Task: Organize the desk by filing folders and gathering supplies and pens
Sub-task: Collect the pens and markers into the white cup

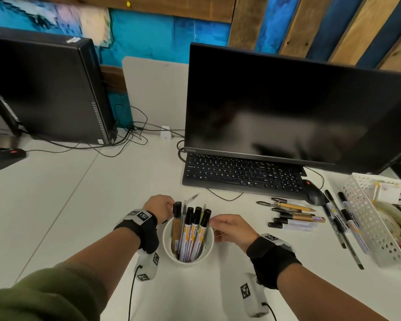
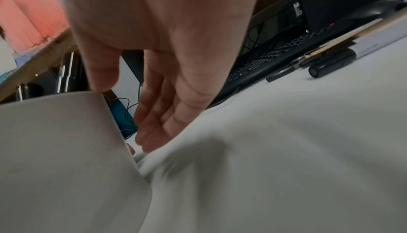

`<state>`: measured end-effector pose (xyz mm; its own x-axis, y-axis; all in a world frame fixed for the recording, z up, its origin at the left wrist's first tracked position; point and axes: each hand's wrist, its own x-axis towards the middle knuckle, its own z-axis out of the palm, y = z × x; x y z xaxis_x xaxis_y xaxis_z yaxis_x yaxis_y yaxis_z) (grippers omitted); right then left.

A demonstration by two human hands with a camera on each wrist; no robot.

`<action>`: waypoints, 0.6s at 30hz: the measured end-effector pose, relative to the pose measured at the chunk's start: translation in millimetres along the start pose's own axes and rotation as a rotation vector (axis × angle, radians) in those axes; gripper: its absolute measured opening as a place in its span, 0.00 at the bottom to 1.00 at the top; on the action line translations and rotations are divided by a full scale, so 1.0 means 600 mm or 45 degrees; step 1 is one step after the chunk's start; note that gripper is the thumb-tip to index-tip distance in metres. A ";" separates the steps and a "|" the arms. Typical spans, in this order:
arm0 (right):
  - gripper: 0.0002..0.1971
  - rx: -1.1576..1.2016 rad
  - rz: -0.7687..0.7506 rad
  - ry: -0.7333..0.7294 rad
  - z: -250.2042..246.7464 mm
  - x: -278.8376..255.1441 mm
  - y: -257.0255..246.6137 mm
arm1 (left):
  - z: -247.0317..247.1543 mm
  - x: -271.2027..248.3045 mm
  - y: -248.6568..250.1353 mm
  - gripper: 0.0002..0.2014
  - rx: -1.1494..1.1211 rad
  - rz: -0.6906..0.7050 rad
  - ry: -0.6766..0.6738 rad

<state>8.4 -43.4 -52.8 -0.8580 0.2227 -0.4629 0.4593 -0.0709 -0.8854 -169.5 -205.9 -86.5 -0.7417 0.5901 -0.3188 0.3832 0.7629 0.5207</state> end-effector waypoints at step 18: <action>0.10 -0.093 0.035 -0.043 0.022 -0.026 -0.015 | 0.008 -0.012 -0.022 0.07 -0.289 -0.163 0.094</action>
<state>14.7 -59.0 -37.8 -0.8516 0.1890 -0.4890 0.4971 -0.0049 -0.8677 -166.6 -218.5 -94.9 -0.8176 0.4656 -0.3388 0.1568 0.7461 0.6471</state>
